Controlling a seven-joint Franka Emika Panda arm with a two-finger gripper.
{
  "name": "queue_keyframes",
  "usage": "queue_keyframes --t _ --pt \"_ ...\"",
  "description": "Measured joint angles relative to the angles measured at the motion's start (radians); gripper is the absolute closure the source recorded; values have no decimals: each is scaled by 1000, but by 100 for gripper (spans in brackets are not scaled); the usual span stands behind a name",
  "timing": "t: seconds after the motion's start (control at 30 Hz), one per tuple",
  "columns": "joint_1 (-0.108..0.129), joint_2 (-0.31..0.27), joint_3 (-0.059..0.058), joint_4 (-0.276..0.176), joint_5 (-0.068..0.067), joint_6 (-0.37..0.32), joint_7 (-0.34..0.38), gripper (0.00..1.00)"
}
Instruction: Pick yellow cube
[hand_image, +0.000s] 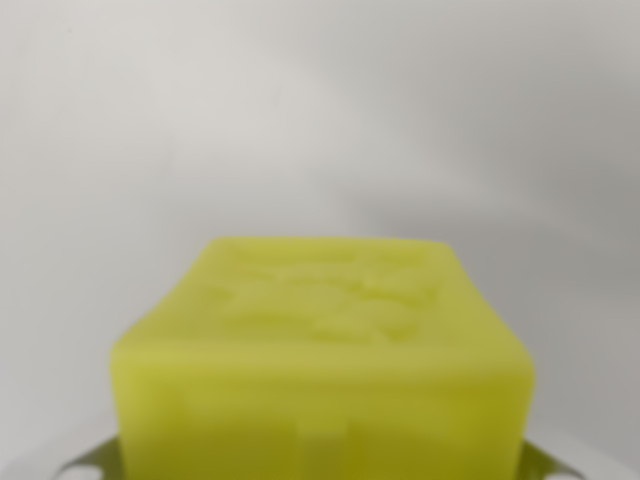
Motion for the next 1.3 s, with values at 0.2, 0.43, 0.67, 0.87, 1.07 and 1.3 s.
queue_keyframes --t 0.2,0.43,0.67,0.87,1.07,1.3 --pt "0 -29 0 -3 1 -26 0 100" --pt "0 -61 0 -4 2 -58 -1 100" --pt "0 -92 0 -2 2 -91 -1 100" --pt "0 -118 0 1 3 -120 -2 100" --pt "0 -142 0 6 3 -150 -2 100" --pt "0 -169 0 14 4 -185 -3 100"
